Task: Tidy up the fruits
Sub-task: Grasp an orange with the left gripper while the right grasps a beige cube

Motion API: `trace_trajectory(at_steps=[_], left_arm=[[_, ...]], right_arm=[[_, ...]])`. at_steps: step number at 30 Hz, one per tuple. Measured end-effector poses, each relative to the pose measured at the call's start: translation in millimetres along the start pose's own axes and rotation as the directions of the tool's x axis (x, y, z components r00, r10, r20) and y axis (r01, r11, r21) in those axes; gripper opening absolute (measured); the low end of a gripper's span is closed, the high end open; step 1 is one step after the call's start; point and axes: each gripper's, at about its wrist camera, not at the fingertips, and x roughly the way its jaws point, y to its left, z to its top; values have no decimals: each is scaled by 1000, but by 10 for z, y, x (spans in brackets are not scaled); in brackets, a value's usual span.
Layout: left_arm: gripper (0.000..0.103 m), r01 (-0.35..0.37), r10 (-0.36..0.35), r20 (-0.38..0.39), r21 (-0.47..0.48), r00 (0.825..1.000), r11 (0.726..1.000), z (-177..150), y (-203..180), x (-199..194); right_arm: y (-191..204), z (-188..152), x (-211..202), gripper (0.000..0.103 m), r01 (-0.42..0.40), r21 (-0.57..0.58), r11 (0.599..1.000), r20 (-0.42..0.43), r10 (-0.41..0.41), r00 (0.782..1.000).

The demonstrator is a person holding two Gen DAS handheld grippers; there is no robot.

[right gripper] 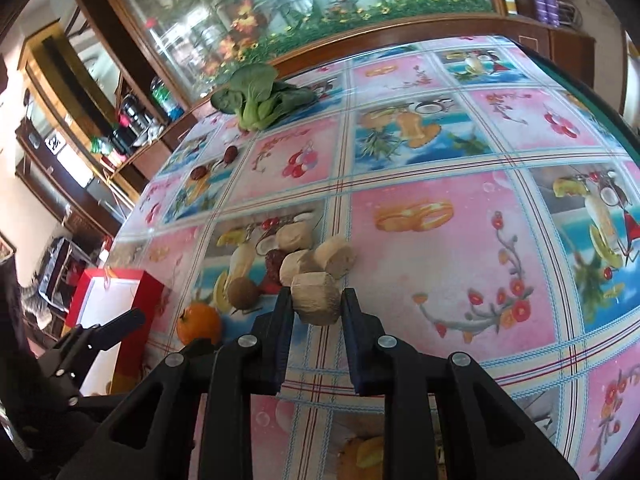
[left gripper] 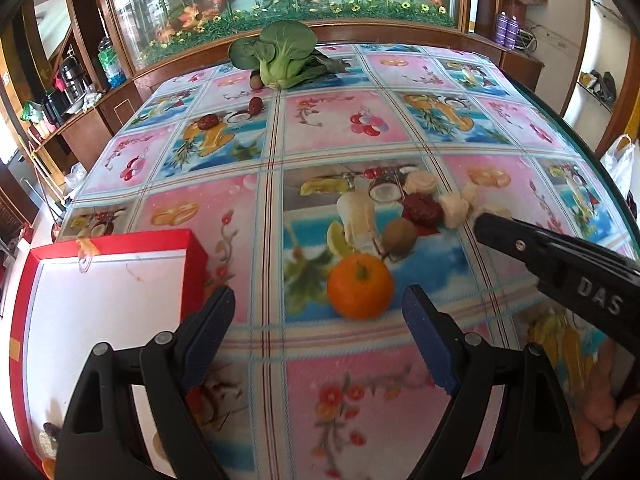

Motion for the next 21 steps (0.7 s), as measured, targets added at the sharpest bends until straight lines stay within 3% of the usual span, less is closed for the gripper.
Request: trace_trajectory(at_steps=[6, 8, 13, 14, 21], left_arm=[[74, 34, -34, -12, 3, 999, 999, 29, -64, 103], [60, 51, -51, -24, 3, 998, 999, 22, -82, 154], [49, 85, -86, -9, -10, 996, 996, 12, -78, 167], [40, 91, -91, -7, -5, 996, 996, 10, -88, 159], [38, 100, -100, 9, 2, 995, 995, -45, -110, 50]], right_arm=[[-25, 26, -18, 23, -2, 18, 1000, 19, 1, 1000], [-34, 29, -26, 23, 5, 21, 1000, 27, -6, 1000], [-77, 42, -64, 23, 18, 38, 999, 54, -20, 998], [-89, 46, -71, 23, 19, 44, 999, 60, -22, 998], [-115, 64, -122, 23, 38, 50, 998, 104, -43, 994]])
